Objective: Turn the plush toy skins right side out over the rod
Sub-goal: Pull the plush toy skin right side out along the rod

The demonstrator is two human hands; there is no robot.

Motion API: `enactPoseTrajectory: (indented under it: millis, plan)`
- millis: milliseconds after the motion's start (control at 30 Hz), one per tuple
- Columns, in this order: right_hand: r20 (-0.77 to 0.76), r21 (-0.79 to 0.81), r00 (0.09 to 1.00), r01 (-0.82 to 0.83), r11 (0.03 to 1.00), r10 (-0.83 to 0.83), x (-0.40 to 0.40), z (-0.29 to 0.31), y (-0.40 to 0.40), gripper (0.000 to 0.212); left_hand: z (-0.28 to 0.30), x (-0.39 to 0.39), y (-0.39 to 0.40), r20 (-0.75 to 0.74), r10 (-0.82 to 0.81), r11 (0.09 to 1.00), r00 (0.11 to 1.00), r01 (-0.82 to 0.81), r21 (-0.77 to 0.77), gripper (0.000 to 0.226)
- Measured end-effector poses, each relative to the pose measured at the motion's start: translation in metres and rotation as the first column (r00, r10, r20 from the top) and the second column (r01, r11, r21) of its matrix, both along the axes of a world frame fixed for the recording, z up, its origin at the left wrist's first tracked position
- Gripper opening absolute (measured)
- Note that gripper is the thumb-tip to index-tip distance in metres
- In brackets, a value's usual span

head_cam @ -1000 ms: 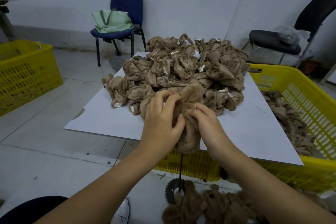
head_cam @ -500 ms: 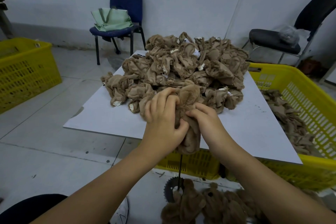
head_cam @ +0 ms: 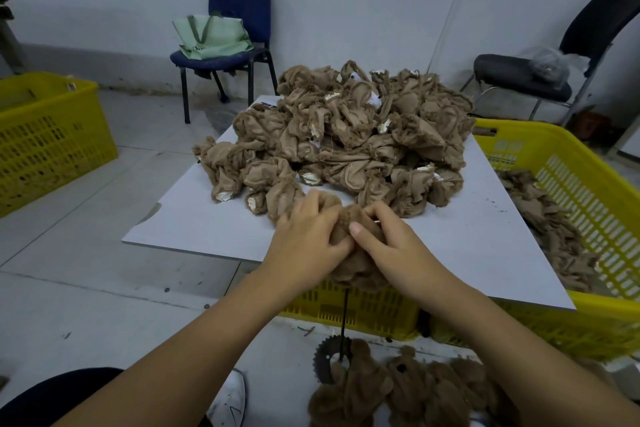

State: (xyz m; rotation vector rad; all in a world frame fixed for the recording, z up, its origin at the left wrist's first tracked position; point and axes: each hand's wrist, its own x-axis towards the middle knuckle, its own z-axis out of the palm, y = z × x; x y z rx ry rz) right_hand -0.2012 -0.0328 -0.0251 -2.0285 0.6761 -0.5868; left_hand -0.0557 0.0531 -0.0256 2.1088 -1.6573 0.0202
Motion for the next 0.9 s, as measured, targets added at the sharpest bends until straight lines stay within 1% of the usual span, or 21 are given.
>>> enactPoseTrajectory:
  millis: [33,67,100,167,267,367,433,533,667,733,800,900]
  plan:
    - [-0.059,-0.111,0.998,-0.041,0.993,0.034,-0.003,0.001,-0.002,0.012,0.000,0.001,0.000,0.066,0.001,1.000,0.998,0.000,-0.020,0.039]
    - [-0.075,-0.178,0.996,-0.053,0.983,0.040,-0.005,0.002,-0.003,0.010,0.002,0.002,-0.001,0.124,-0.019,0.999,0.992,0.024,-0.041,0.042]
    - [-0.044,-0.194,0.999,-0.040,0.980,0.032,-0.006,0.003,-0.003,0.012,0.004,0.002,-0.001,0.163,-0.046,0.997,0.986,0.056,-0.056,0.045]
    - [0.079,-0.145,0.997,0.016,0.989,-0.005,-0.004,0.006,-0.003,0.018,0.011,-0.002,-0.002,0.168,-0.079,0.988,0.983,0.099,-0.115,0.051]
    - [0.211,-0.054,0.974,0.099,0.994,-0.086,0.001,0.010,-0.002,0.020,0.020,-0.005,-0.004,0.140,-0.078,0.973,0.987,0.106,-0.205,0.049]
    - [0.246,0.079,0.960,0.119,0.990,-0.135,0.006,0.011,-0.002,0.019,0.025,-0.005,-0.010,0.104,-0.090,0.966,0.991,0.112,-0.232,0.039]
    - [0.239,0.154,0.960,0.109,0.982,-0.144,0.008,0.008,0.001,0.019,0.024,-0.004,-0.014,0.054,-0.122,0.964,0.991,0.132,-0.230,0.035]
    - [0.221,0.162,0.965,0.109,0.981,-0.144,0.009,0.002,0.004,0.017,0.015,-0.006,-0.015,-0.068,-0.170,0.972,0.983,0.157,-0.173,0.035]
    - [0.244,0.166,0.956,0.122,0.979,-0.161,0.006,-0.001,0.007,0.014,0.008,-0.006,-0.013,-0.137,-0.165,0.972,0.977,0.137,-0.191,0.032]
    - [0.280,0.165,0.948,0.111,0.980,-0.155,0.005,0.000,0.009,0.014,0.009,-0.002,-0.013,-0.122,-0.148,0.976,0.981,0.125,-0.178,0.040]
    - [0.304,0.143,0.941,0.108,0.984,-0.148,0.005,0.003,0.010,0.015,0.013,0.007,-0.011,-0.057,-0.134,0.978,0.989,0.123,-0.168,0.047]
    - [0.271,0.029,0.954,0.127,0.991,-0.130,0.004,0.005,0.012,0.014,0.016,0.016,-0.006,-0.014,-0.146,0.973,0.989,0.141,-0.183,0.045]
